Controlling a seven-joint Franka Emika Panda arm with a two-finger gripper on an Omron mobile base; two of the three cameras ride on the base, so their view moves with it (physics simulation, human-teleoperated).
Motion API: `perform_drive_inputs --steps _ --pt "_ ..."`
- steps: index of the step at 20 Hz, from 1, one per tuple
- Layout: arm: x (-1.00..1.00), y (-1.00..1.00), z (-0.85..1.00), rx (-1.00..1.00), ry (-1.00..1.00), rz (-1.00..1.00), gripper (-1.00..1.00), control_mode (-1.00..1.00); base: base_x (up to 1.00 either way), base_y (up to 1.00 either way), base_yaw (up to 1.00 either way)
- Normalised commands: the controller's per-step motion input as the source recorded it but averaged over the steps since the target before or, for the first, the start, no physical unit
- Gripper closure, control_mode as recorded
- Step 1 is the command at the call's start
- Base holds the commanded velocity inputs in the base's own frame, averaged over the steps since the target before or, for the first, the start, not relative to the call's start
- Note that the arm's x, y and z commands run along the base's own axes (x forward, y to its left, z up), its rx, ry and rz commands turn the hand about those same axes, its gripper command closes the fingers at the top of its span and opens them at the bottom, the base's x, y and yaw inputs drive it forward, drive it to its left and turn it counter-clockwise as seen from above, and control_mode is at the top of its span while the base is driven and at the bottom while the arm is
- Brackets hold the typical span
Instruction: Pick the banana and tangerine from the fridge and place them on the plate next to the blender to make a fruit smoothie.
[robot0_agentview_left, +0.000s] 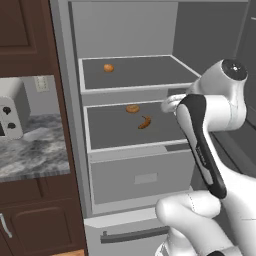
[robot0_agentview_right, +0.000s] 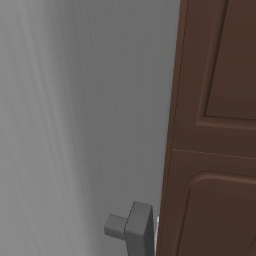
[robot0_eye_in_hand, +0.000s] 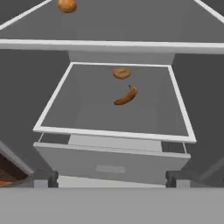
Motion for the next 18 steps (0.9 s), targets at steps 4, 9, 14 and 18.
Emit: perform_drive_inputs --steps 4,9,14,18 --pt "-0.10 0.30 1.00 0.00 -0.35 0.00 -1.00 -1.00 0.00 0.00 0.00" --pt "0.09 0.56 0.88 0.00 -0.10 0.00 -1.00 -1.00 0.00 0.00 0.00" --pt "0.57 0.24 0.06 0.00 0.11 0.02 -1.00 -1.00 0.00 0.00 0.00" --pt "0.18 0.11 -0.23 0.00 0.08 0.00 -1.00 -1.00 0.00 0.00 0.00"
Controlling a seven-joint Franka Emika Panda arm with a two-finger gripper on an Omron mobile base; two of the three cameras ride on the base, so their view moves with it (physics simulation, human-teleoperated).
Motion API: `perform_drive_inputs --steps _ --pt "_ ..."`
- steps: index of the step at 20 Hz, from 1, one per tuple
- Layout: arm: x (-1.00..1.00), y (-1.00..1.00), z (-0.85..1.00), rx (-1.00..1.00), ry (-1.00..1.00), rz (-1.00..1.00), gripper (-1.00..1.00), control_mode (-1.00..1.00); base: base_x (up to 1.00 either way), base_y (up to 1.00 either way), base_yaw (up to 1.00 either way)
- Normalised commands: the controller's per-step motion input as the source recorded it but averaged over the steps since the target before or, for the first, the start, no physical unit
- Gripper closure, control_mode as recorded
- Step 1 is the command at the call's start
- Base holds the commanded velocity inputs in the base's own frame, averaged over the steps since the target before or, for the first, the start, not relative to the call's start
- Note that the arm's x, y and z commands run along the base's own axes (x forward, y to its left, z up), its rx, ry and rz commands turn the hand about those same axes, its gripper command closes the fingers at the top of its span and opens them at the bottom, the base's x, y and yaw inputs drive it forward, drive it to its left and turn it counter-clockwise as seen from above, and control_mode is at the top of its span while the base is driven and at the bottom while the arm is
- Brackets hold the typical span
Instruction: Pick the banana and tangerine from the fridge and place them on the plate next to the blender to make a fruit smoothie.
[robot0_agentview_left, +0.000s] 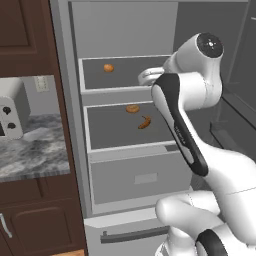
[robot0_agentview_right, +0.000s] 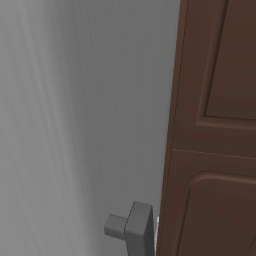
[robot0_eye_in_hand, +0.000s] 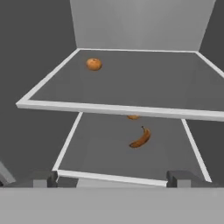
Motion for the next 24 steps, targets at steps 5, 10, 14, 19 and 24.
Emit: perform_drive_inputs --steps 5,10,14,19,24 --pt "0.70 0.44 -0.28 0.00 0.01 0.00 -1.00 -1.00 0.00 0.00 0.00" --pt "0.69 0.47 -0.12 0.00 0.00 0.00 -1.00 -1.00 0.00 0.00 0.00" --pt "0.86 0.13 -0.01 0.00 0.04 0.00 -1.00 -1.00 0.00 0.00 0.00" --pt "0.70 0.03 0.00 0.00 0.07 0.00 -1.00 -1.00 0.00 0.00 0.00" --pt "0.25 0.00 -0.05 0.00 0.12 0.00 -1.00 -1.00 0.00 0.00 0.00"
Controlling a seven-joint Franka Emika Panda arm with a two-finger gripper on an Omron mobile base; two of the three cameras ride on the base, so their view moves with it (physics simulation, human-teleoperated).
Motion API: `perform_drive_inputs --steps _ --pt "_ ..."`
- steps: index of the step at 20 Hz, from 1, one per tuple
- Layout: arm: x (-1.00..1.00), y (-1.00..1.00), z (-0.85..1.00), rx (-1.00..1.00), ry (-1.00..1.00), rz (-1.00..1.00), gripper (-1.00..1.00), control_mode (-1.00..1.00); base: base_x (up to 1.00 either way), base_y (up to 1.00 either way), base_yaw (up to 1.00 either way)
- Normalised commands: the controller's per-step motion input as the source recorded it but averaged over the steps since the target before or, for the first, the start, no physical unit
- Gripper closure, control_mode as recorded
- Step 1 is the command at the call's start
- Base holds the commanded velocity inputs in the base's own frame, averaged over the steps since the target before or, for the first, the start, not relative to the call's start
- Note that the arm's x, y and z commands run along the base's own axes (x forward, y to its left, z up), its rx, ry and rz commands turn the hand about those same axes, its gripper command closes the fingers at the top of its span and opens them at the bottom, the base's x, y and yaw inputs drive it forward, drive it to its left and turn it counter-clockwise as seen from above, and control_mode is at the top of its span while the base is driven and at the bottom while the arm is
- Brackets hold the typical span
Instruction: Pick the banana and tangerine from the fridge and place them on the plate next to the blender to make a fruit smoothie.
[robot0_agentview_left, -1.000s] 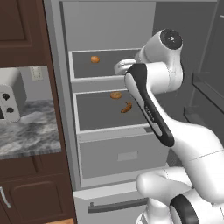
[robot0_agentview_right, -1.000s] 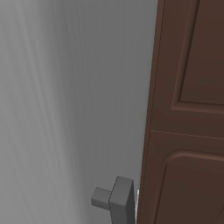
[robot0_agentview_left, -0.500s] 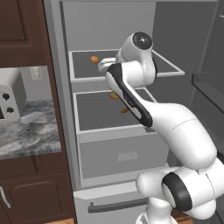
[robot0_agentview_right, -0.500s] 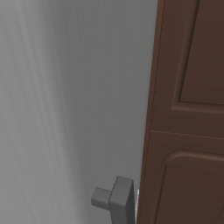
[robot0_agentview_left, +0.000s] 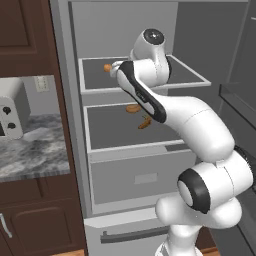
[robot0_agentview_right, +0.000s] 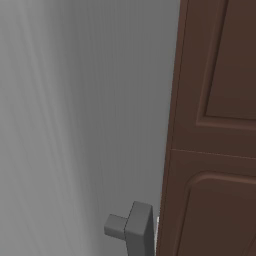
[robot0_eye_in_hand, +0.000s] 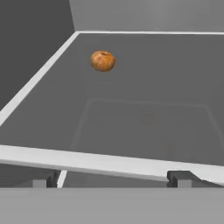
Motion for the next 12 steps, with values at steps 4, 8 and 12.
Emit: perform_drive_inputs --steps 4,8,12 --pt "0.46 0.14 -0.19 0.00 0.02 0.00 -1.00 -1.00 0.00 0.00 0.00" --pt "0.41 0.18 -0.16 0.00 0.00 0.00 -1.00 -1.00 0.00 0.00 0.00" --pt "0.52 0.23 -0.04 0.00 0.01 0.00 -1.00 -1.00 0.00 0.00 0.00"
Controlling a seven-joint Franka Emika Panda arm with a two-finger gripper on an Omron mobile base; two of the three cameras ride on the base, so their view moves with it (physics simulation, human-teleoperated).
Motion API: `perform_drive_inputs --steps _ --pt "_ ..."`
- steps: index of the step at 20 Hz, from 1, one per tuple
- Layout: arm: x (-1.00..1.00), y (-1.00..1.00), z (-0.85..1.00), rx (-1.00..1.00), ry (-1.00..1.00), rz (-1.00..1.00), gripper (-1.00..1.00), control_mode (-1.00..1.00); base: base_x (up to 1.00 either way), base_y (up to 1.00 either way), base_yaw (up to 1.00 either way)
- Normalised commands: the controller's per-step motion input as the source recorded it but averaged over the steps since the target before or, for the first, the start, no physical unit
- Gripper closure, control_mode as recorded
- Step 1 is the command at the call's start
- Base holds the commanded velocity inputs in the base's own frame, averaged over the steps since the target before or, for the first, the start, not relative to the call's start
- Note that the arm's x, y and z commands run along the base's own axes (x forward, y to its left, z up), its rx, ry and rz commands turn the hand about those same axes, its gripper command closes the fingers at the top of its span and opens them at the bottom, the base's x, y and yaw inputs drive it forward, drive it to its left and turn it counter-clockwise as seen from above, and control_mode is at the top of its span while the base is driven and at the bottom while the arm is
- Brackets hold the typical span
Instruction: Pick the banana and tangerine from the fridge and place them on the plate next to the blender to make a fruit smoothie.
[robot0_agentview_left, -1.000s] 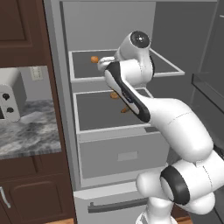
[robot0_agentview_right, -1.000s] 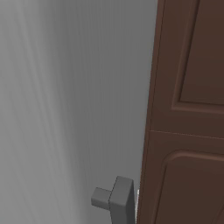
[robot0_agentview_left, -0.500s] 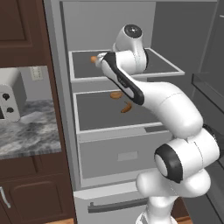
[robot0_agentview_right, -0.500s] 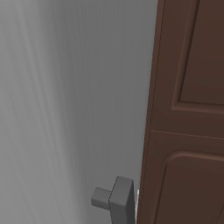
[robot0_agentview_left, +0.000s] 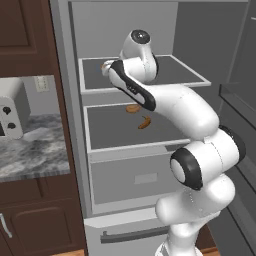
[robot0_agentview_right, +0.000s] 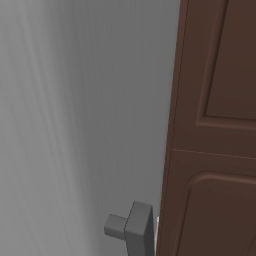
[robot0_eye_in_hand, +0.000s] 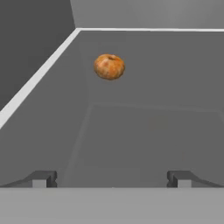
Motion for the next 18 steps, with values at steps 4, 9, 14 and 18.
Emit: perform_drive_inputs --steps 4,9,14,18 --pt "0.52 0.19 -0.01 0.00 0.03 0.00 -1.00 -1.00 0.00 0.00 0.00" --pt "0.54 0.14 -0.06 0.00 0.05 0.00 -1.00 -1.00 0.00 0.00 0.00" --pt "0.51 0.03 -0.12 0.00 0.05 0.00 -1.00 -1.00 0.00 0.00 0.00" --pt "0.54 0.00 -0.11 0.00 0.04 0.00 -1.00 -1.00 0.00 0.00 0.00"
